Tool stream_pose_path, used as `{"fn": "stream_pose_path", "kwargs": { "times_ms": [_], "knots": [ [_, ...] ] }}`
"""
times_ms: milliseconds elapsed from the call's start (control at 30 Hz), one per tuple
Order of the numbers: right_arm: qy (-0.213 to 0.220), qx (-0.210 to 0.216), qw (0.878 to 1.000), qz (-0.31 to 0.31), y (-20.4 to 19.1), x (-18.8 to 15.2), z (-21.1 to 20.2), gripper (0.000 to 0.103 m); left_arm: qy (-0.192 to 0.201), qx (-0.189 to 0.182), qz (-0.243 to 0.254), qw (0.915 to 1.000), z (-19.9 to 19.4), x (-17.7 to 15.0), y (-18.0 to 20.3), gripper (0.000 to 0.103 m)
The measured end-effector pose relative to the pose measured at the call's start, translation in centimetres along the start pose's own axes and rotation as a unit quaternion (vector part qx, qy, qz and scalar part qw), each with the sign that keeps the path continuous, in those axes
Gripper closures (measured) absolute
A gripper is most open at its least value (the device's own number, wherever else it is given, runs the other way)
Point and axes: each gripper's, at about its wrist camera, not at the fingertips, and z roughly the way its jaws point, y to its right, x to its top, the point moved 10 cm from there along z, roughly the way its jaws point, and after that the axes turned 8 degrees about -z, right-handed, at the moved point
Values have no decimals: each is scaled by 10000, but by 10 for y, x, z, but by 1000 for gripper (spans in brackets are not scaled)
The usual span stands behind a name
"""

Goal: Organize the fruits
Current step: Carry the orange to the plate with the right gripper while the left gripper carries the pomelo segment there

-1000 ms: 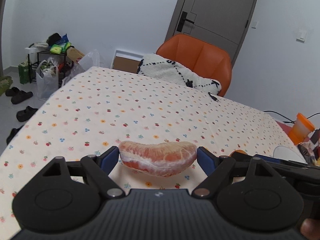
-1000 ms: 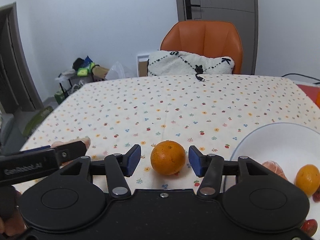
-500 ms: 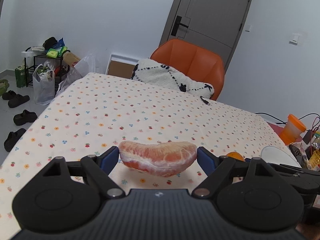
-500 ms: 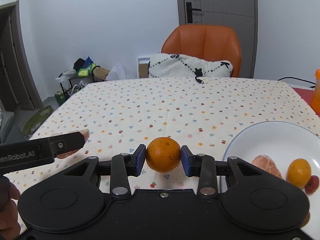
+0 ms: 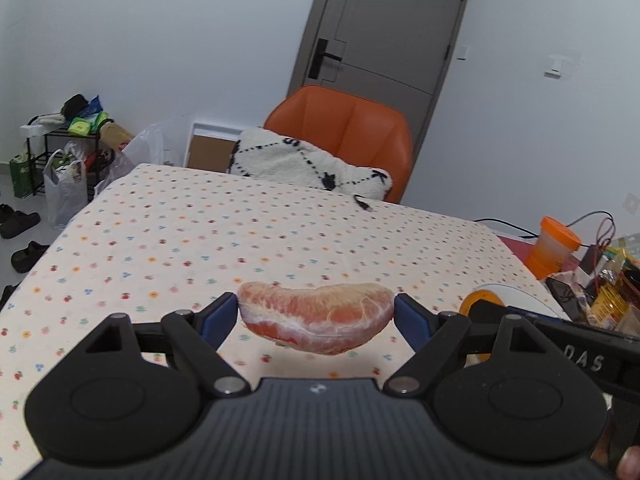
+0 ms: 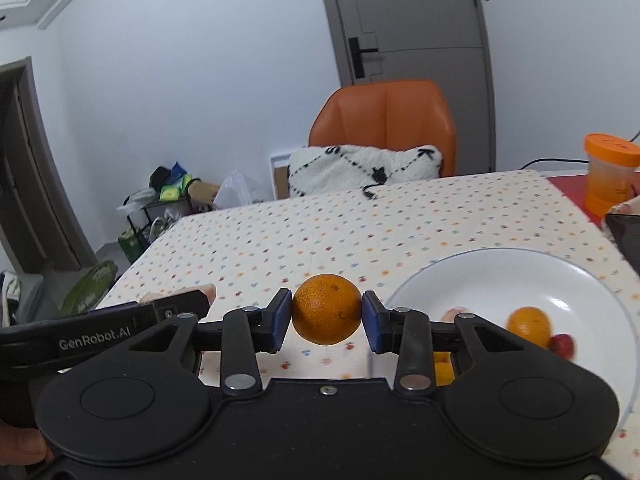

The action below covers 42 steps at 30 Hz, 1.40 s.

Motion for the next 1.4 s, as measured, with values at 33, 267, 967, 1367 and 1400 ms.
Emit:
{"fn": "stream_pose_path", "kwargs": {
  "times_ms": [33, 267, 967, 1367, 1400],
  "knots": [
    [27, -22, 10000, 33, 4, 0, -3, 67, -9, -19, 24, 10000, 0, -1, 3, 20],
    [113, -189, 9995, 214, 30, -7, -17, 67, -39, -166, 179, 9997, 1, -8, 28, 20],
    [182, -634, 9948, 782, 101, -40, -47, 67, -175, -509, 635, 9965, 15, -31, 95, 20],
    [181, -780, 9925, 927, 121, -56, -51, 55, -289, -690, 853, 9935, 25, -46, 128, 20],
    [222, -829, 9918, 950, 123, -56, -53, 48, -302, -713, 870, 9932, 26, -48, 130, 20]
  ]
}}
